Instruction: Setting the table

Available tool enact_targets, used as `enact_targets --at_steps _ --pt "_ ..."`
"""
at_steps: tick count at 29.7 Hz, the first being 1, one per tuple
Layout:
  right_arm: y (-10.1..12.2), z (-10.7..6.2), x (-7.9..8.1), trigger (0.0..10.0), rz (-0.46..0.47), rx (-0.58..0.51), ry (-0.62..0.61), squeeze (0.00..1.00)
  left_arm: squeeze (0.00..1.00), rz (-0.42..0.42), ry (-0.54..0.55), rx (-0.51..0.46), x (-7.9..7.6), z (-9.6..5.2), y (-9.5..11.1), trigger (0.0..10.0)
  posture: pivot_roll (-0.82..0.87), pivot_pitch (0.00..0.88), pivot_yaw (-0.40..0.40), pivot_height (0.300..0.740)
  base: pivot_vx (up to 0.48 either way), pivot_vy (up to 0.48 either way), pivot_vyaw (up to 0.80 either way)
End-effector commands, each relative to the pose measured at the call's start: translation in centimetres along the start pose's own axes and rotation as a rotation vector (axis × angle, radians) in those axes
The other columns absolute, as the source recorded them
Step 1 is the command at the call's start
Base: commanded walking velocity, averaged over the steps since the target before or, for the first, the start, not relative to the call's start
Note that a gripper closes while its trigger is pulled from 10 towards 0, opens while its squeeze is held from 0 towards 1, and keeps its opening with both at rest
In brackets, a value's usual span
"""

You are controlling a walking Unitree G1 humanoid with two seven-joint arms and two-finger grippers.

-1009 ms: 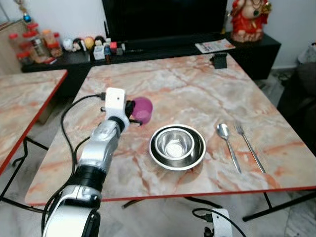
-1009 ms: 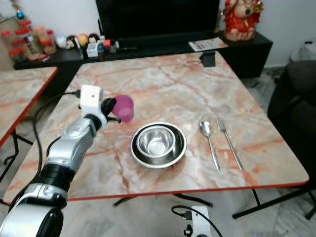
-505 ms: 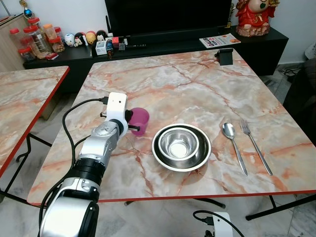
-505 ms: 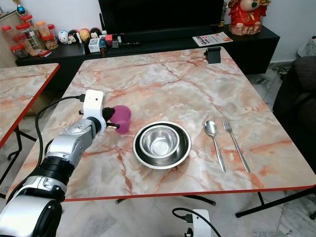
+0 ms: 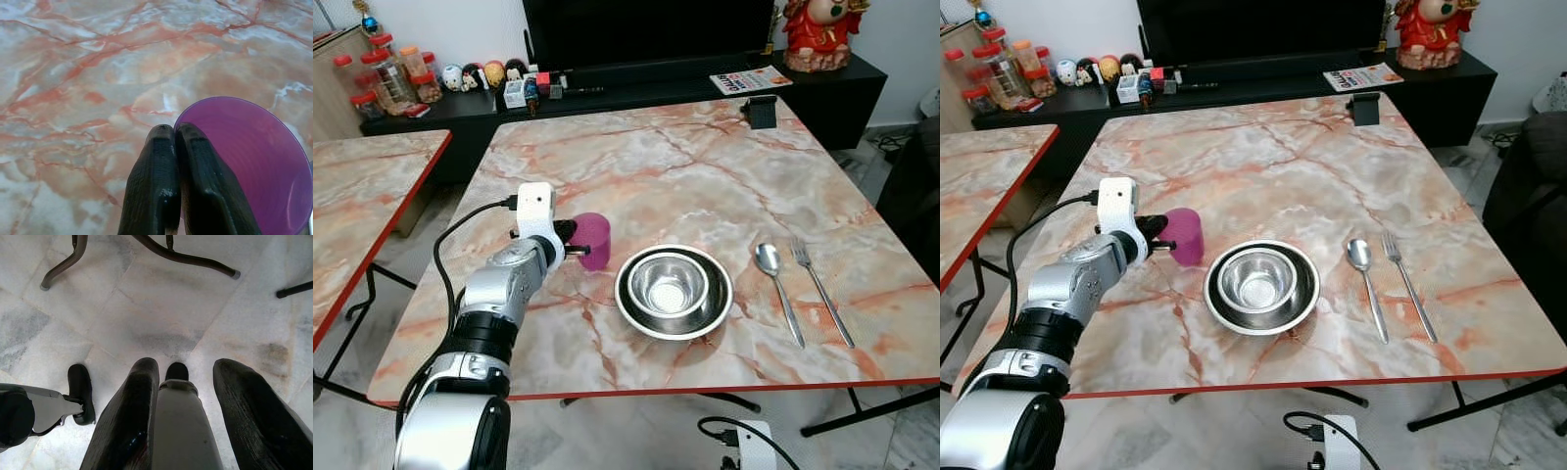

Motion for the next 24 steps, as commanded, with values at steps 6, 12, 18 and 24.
enact_targets --at_steps 6,12,18,24 --pt "0.4 0.0 0.2 10.0 0.009 -0.007 -0.001 0.00 0.00 0.049 -0.003 0.039 0.4 -0.5 -0.7 10.0 0.02 0.004 0.109 0.732 0.000 0.000 0.00" --pt "0.4 0.0 0.2 10.0 0.007 -0.008 0.002 0.00 0.00 0.052 -0.009 0.061 0.3 -0.6 -1.1 10.0 0.02 0.005 0.108 0.732 0.000 0.000 0.00" --pt "0.4 0.0 0.2 10.0 0.008 -0.007 0.000 0.00 0.00 0.050 -0.010 0.063 0.2 -0.7 -1.2 10.0 0.02 0.005 0.107 0.732 0.000 0.000 0.00" --pt "0.4 0.0 0.2 10.0 0.007 -0.008 0.001 0.00 0.91 0.048 -0.013 0.067 0.2 -0.7 -1.3 10.0 0.02 0.002 0.108 0.732 0.000 0.000 0.00"
Point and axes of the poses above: a point about 5 cm out from each wrist's last joint towards the gripper, its own z axis pointing out of the wrist towards the gripper, its own y axis along the axis of the wrist's last joint, x = y × z, the point moved 3 cm from there along z, pointing out of the wrist towards the gripper, and after that the axes turned 13 degrees about -z, right-handed, at the moved point
